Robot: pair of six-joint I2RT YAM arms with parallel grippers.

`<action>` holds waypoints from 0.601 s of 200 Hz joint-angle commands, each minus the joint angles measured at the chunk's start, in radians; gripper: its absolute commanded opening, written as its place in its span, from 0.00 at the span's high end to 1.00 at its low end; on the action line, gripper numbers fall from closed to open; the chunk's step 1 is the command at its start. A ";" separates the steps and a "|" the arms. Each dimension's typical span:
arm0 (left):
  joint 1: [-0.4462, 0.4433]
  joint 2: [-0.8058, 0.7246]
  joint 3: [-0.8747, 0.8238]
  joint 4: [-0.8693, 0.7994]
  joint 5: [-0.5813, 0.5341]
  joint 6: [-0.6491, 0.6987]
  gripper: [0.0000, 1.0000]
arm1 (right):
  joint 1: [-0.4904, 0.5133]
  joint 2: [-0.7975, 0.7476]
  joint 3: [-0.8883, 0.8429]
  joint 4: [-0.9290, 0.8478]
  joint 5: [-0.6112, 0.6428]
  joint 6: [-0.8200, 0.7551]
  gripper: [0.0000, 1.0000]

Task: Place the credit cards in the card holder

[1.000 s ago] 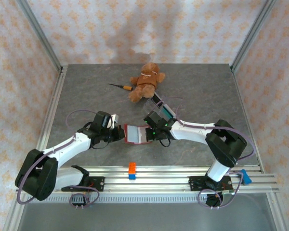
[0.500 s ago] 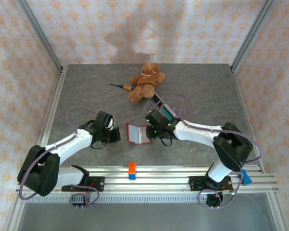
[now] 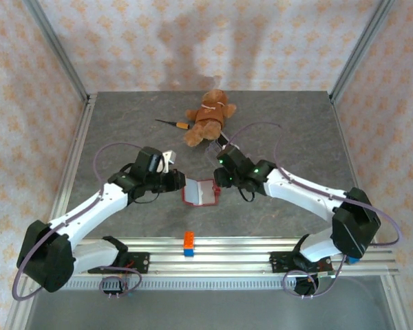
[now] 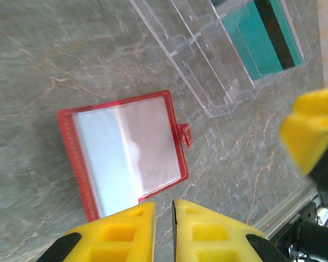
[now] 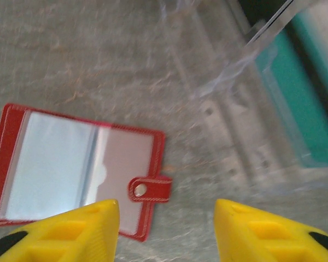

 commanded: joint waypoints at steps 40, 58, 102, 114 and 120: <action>0.030 0.202 -0.048 0.051 0.007 0.075 0.91 | -0.210 0.011 0.171 -0.229 -0.013 -0.274 0.37; 0.031 0.210 -0.072 0.088 0.008 0.065 0.91 | -0.302 0.055 0.228 -0.273 -0.161 -0.307 0.36; 0.041 0.216 -0.054 0.041 -0.026 0.099 0.90 | -0.380 0.194 0.355 -0.372 -0.302 -0.419 0.39; 0.042 0.211 -0.058 0.049 -0.026 0.099 0.90 | -0.379 0.230 0.384 -0.391 -0.268 -0.443 0.37; 0.044 0.208 -0.054 0.045 -0.028 0.103 0.90 | -0.380 0.246 0.394 -0.395 -0.231 -0.456 0.33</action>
